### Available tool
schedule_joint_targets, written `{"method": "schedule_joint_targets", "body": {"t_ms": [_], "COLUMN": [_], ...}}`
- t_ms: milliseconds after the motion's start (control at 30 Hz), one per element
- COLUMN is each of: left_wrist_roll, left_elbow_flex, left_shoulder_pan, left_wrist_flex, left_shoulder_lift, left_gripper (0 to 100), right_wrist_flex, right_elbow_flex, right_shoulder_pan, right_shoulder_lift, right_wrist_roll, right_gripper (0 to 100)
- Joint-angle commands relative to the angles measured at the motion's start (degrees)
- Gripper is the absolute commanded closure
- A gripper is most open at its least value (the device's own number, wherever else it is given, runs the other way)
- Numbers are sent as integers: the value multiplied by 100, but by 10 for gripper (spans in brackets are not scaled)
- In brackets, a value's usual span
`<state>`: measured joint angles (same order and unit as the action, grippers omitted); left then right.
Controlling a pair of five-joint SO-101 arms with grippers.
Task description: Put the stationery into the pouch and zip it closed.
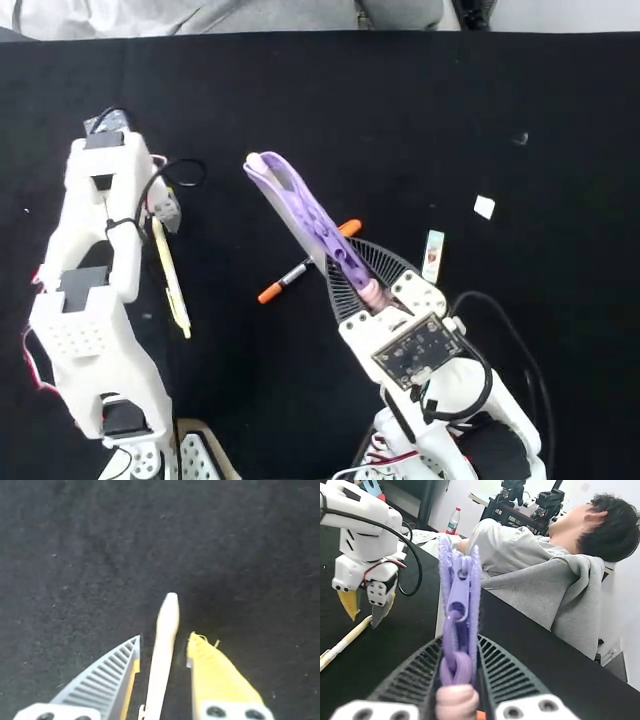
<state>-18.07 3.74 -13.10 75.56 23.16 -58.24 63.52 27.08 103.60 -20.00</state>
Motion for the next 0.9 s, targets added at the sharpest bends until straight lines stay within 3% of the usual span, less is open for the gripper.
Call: {"method": "schedule_joint_targets", "body": {"t_ms": [0, 233, 633, 800, 867], "left_wrist_roll": [62, 70, 70, 88, 316], "left_elbow_flex": [251, 286, 251, 251, 242], "left_shoulder_pan": [-75, -40, 321, 312, 321], "left_wrist_flex": [79, -352, -378, -387, -387], "left_shoulder_lift": [-237, 79, 246, 255, 281], "left_gripper": [830, 830, 835, 928, 923], "right_wrist_flex": [-9, -18, -26, -26, -26], "right_elbow_flex": [-75, -75, -75, -75, -75], "right_shoulder_pan": [35, 44, 44, 44, 44], "right_shoulder_lift": [558, 558, 558, 558, 558], "right_wrist_roll": [44, 44, 44, 44, 44], "right_gripper": [988, 988, 988, 988, 988]}}
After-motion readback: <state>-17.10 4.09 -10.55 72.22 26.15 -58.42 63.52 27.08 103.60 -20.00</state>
